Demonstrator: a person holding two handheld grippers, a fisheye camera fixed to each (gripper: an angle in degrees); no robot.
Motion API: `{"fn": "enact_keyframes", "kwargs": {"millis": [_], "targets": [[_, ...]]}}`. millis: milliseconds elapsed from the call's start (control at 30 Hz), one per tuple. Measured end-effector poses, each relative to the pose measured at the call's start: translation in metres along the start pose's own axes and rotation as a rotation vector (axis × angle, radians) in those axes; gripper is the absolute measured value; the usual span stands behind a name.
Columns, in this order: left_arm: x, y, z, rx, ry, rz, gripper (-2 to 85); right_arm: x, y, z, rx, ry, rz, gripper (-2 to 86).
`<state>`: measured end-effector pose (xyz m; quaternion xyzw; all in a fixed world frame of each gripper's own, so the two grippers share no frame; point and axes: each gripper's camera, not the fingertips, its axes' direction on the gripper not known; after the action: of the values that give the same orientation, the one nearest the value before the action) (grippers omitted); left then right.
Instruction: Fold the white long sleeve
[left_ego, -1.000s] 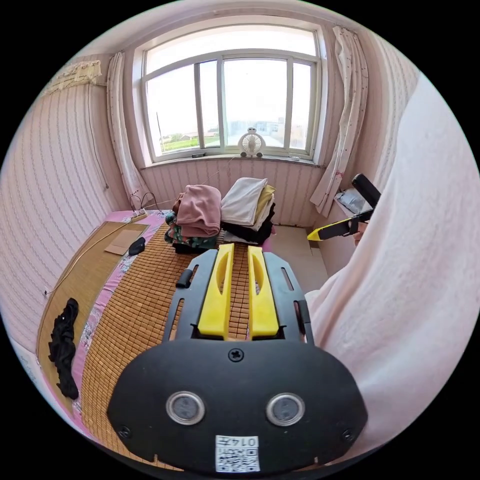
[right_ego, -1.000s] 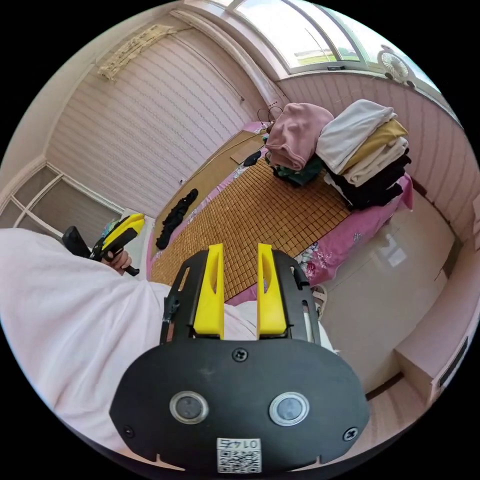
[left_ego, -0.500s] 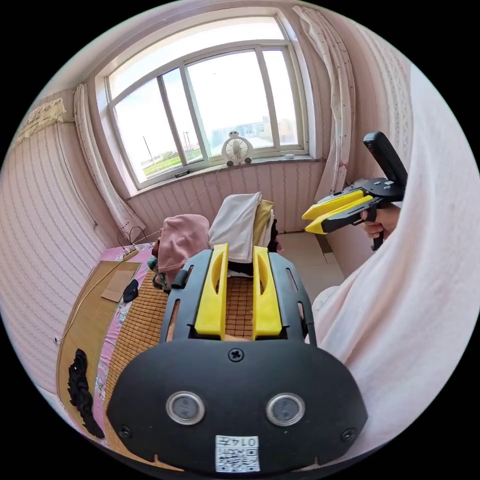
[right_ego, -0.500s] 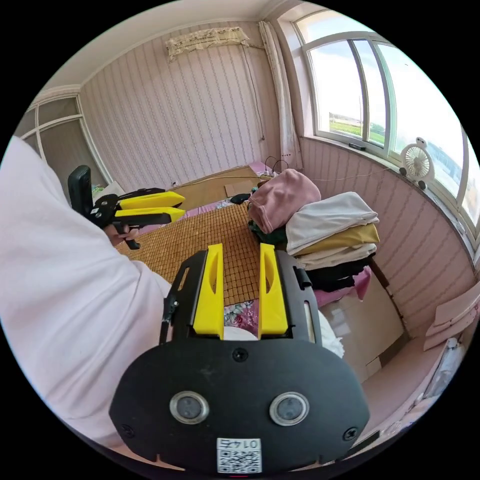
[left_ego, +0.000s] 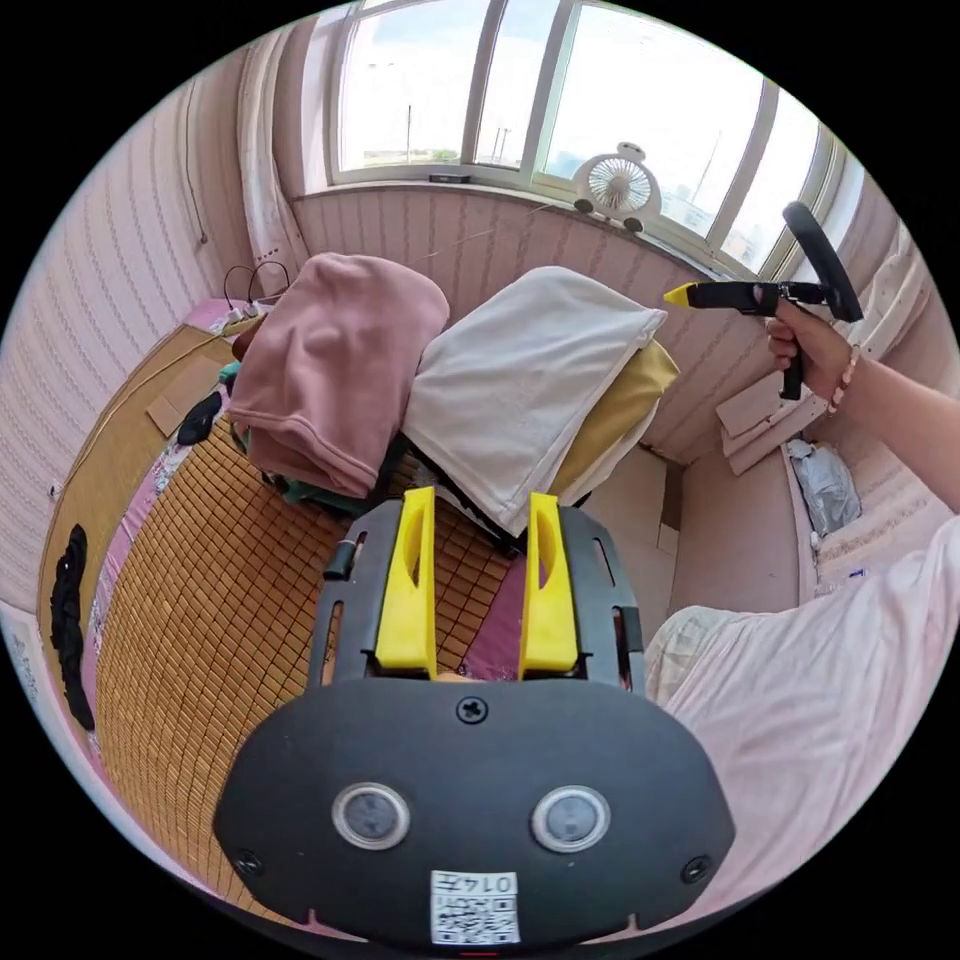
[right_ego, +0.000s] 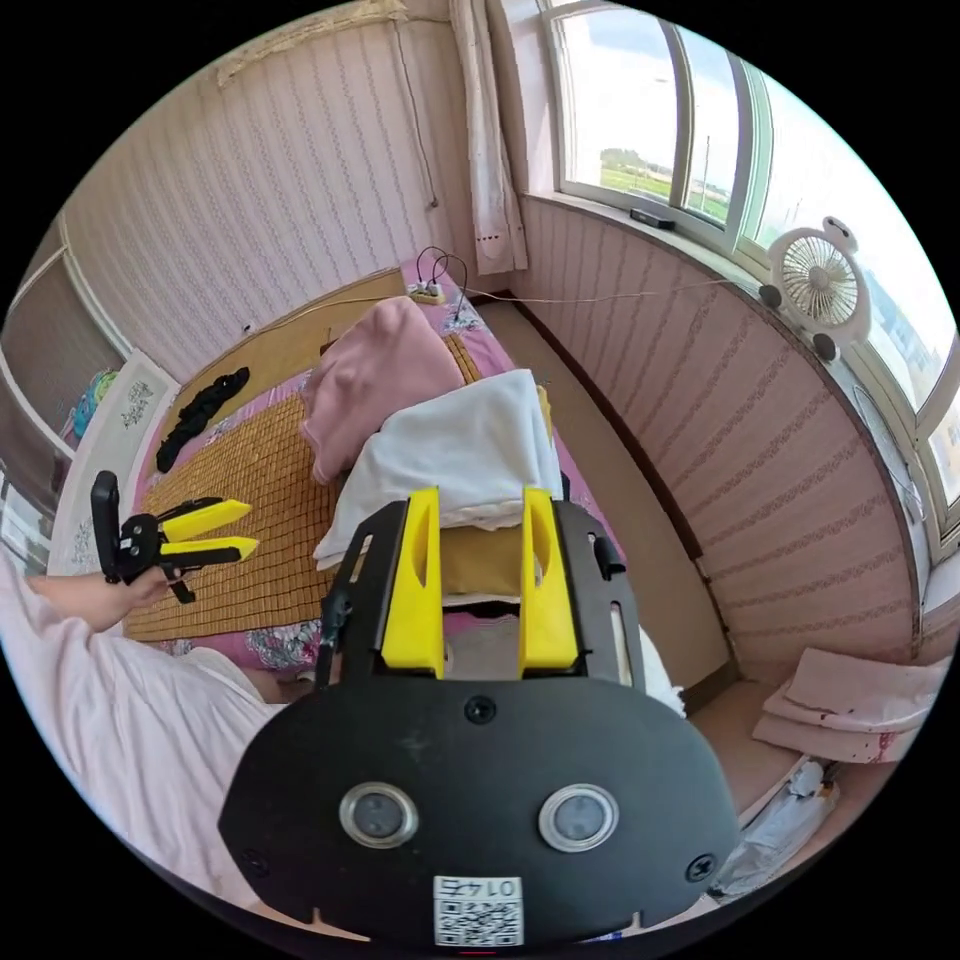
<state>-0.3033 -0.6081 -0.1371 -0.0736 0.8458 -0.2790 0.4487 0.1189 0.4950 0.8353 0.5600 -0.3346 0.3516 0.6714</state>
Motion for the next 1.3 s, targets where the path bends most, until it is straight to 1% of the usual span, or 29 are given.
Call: {"fn": "enact_keyframes", "kwargs": {"millis": [67, 100, 200, 233, 267, 333, 400, 500, 600, 733, 867, 967, 1100, 1300], "targets": [[-0.002, -0.011, 0.039, -0.083, 0.019, -0.035, 13.6, 0.027, -0.020, 0.026, -0.102, -0.042, 0.067, 13.0], [-0.002, -0.014, 0.047, -0.098, 0.026, -0.046, 13.8, 0.033, -0.024, 0.032, -0.126, -0.055, 0.079, 12.9], [0.001, -0.026, 0.082, -0.157, 0.066, -0.088, 12.6, 0.050, -0.035, 0.060, -0.241, -0.159, 0.109, 8.1], [0.004, -0.031, 0.094, -0.177, 0.080, -0.083, 10.0, 0.053, -0.036, 0.068, -0.277, -0.191, 0.107, 5.9], [0.007, -0.036, 0.104, -0.201, 0.098, -0.069, 5.8, 0.055, -0.037, 0.069, -0.284, -0.194, 0.104, 4.9], [0.009, -0.042, 0.115, -0.264, 0.148, -0.051, 2.6, 0.056, -0.039, 0.063, -0.251, -0.213, 0.084, 3.8], [0.003, -0.045, 0.110, -0.258, 0.151, -0.089, 0.7, 0.056, -0.041, 0.056, -0.225, -0.259, 0.053, 3.1], [-0.005, -0.047, 0.084, -0.205, 0.128, -0.097, -0.3, 0.052, -0.045, 0.034, -0.145, -0.343, -0.009, 2.4], [-0.007, -0.046, 0.041, -0.120, 0.102, -0.070, -0.7, 0.047, -0.052, 0.012, -0.057, -0.418, -0.059, 2.0], [-0.013, -0.045, -0.038, 0.032, 0.078, -0.075, -0.8, 0.036, -0.064, -0.022, 0.092, -0.467, -0.132, 1.4], [-0.011, -0.038, -0.115, 0.170, 0.062, -0.041, -0.7, 0.032, -0.071, -0.051, 0.253, -0.547, -0.126, 1.2], [-0.008, -0.024, -0.161, 0.234, 0.022, 0.001, -0.8, 0.020, -0.073, -0.063, 0.326, -0.597, -0.140, 1.2], [-0.015, 0.009, -0.209, 0.267, -0.031, -0.019, -0.8, -0.009, -0.078, -0.062, 0.356, -0.625, -0.152, 1.1], [-0.052, 0.095, -0.291, 0.332, -0.105, -0.139, -0.9, -0.099, -0.093, -0.031, 0.287, -0.690, -0.255, 1.2]]}}
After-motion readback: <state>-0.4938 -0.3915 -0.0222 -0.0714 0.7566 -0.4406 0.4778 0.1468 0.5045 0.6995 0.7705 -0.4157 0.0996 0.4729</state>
